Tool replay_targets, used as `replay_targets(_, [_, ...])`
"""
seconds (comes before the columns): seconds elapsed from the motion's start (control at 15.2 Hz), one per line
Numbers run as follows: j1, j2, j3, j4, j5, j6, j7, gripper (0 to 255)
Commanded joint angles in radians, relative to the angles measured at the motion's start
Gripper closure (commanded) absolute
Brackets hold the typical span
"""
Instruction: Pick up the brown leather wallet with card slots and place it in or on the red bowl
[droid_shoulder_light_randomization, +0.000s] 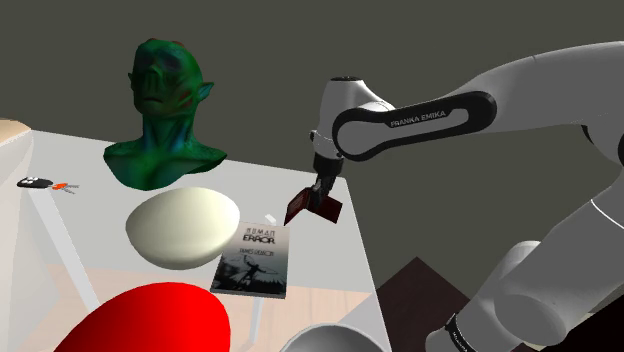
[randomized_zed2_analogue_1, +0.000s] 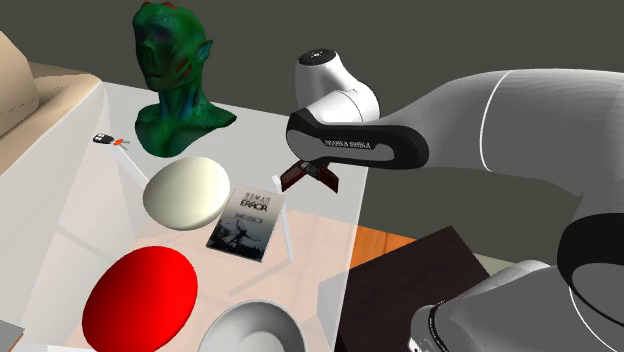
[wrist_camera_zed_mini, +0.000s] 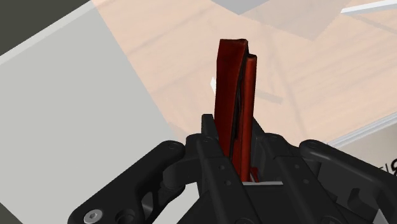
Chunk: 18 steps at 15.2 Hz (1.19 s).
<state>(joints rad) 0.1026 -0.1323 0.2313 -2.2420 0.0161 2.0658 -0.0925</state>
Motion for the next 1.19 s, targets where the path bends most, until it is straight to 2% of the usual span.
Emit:
replay_targets(0.0, [0.000,-0.005,0.000,0.008,0.001,-0.013,-0.001,255])
replay_targets(1.12, [-0.002,-0.062,-0.009,0.182,0.011,-0.243,-0.013,255])
